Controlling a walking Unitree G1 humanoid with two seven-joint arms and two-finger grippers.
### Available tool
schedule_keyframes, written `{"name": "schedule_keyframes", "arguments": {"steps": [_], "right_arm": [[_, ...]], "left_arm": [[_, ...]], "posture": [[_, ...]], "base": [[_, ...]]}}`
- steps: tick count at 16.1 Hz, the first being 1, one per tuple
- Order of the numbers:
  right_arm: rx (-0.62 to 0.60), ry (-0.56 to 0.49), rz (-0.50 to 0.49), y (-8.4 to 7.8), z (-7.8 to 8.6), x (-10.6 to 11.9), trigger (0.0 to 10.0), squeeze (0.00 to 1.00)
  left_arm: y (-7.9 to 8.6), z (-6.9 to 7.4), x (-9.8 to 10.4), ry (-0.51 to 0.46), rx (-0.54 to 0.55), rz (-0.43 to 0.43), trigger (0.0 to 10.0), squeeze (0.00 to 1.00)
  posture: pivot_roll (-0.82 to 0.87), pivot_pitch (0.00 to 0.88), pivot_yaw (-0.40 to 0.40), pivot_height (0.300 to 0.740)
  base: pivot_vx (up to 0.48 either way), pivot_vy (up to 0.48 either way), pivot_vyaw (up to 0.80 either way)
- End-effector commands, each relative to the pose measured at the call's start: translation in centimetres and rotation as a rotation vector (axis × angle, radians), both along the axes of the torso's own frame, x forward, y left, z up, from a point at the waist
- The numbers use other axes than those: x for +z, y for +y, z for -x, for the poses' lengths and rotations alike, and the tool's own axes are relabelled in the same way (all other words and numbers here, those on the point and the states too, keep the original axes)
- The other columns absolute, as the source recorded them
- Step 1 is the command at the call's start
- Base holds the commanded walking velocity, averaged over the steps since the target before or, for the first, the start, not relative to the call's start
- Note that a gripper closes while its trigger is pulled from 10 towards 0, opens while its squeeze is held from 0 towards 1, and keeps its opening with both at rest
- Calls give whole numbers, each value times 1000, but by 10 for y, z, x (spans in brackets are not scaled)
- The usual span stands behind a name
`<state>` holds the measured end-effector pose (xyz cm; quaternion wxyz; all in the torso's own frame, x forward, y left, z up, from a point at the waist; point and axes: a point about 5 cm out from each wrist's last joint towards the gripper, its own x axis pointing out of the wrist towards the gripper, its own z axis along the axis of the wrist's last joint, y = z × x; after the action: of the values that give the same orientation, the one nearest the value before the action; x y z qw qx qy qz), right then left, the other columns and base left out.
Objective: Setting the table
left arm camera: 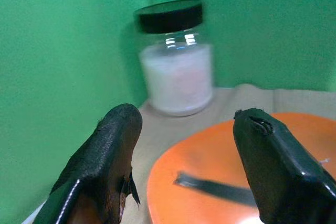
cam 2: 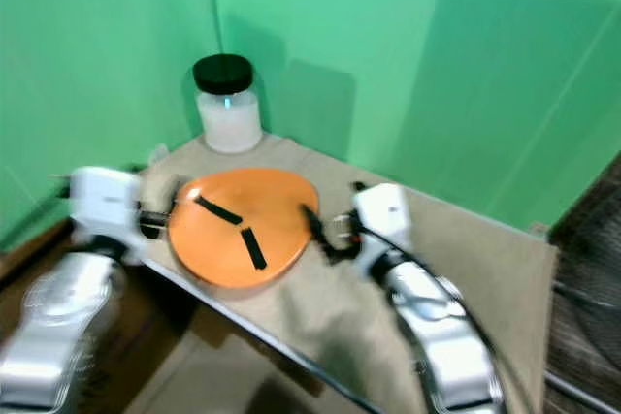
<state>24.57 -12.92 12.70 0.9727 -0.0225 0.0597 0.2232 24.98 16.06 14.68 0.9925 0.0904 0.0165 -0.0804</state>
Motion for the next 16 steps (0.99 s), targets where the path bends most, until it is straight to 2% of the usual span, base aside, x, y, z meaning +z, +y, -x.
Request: {"name": "schedule_keyframes", "arguments": {"steps": [1,4,7,9,11,12,13,14,16], "right_arm": [[46,-23,-3,7,-5,4,10000,1000],[86,-44,24,10,-17,5,10000,1000],[118,-65,34,14,-32,9,10000,1000],[133,-64,36,15,-35,9,10000,1000],[156,-53,39,18,-37,6,10000,1000],[145,-38,33,17,-38,4,10000,1000],[138,-34,30,17,-39,4,10000,1000],[108,-17,2,14,-42,5,10000,1000],[85,59,2,8,-46,0,10000,1000]], "left_arm": [[13,-5,1,-8,10,-41,10000,0],[25,-16,-9,34,-21,-7,10000,0],[32,-21,-32,142,-118,-18,10000,0],[37,-22,-40,173,-129,-65,10000,0],[50,-23,-54,220,-129,-137,10000,0],[52,-21,-61,242,-131,-145,10000,0],[53,-20,-63,249,-132,-149,10000,0],[53,-16,-74,283,-144,-179,10000,0],[51,-15,-79,290,-161,-197,10000,0]], "posture": [[23,4,24,740],[20,4,27,740],[14,2,27,740],[14,0,28,740],[11,0,32,740],[11,0,32,740],[11,0,32,740],[6,0,34,740],[4,0,34,740]], "base": [[0,0,0],[0,0,0],[0,0,0],[0,0,0],[0,0,0],[0,0,0],[0,0,0],[0,0,0],[0,0,0]]}}
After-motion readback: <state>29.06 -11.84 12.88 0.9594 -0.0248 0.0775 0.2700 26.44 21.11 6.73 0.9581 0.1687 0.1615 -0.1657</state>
